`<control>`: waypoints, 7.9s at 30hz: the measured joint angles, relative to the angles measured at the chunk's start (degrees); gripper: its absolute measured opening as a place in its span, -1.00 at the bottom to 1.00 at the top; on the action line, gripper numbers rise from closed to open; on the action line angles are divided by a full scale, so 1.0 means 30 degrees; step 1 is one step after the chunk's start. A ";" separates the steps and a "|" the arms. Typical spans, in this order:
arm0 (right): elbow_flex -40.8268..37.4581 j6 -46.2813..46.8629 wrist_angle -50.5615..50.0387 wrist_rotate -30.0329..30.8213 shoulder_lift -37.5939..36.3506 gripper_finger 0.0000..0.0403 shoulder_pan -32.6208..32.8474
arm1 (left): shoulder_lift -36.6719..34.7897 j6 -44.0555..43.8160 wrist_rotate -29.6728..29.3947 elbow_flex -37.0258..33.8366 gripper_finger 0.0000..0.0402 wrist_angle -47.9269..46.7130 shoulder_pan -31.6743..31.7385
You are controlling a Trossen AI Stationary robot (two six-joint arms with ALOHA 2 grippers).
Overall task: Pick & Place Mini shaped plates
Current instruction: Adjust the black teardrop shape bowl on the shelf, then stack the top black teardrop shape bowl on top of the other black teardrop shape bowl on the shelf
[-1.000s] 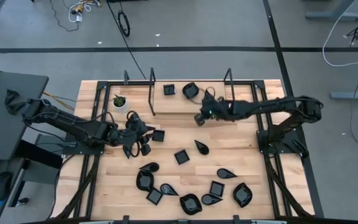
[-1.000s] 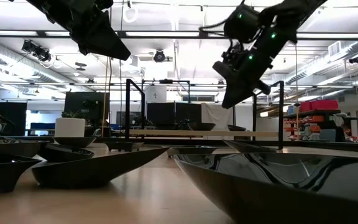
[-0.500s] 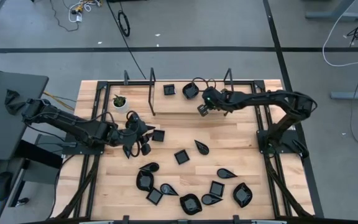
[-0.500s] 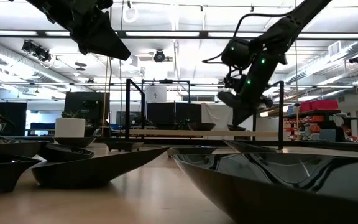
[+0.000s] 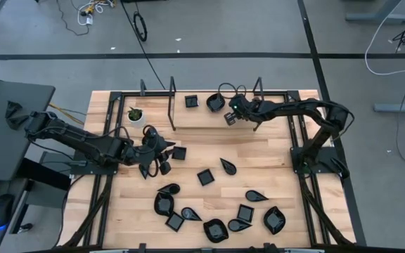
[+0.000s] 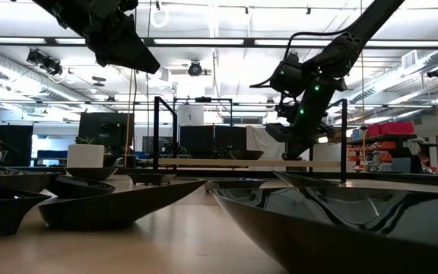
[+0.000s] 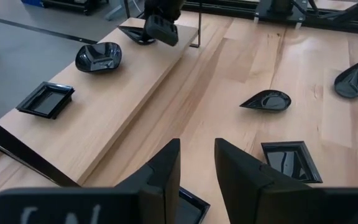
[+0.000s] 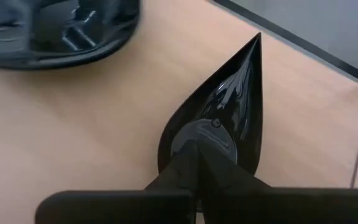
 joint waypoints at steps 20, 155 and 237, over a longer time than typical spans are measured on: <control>-0.0015 -0.1373 0.2125 -0.0113 -0.1756 -0.98 0.2461 | 0.0000 -0.0015 0.0000 0.0000 -0.47 0.0000 0.0000; -0.4854 0.5137 0.2222 -0.0646 -0.5112 -1.00 1.2703 | 0.0000 -0.0189 0.0306 0.0000 -0.47 0.0000 -0.0022; 1.5307 0.1792 -2.0444 0.3839 0.6185 -1.00 0.0580 | 0.0007 -0.0013 0.0299 0.0007 -0.47 0.0138 0.0000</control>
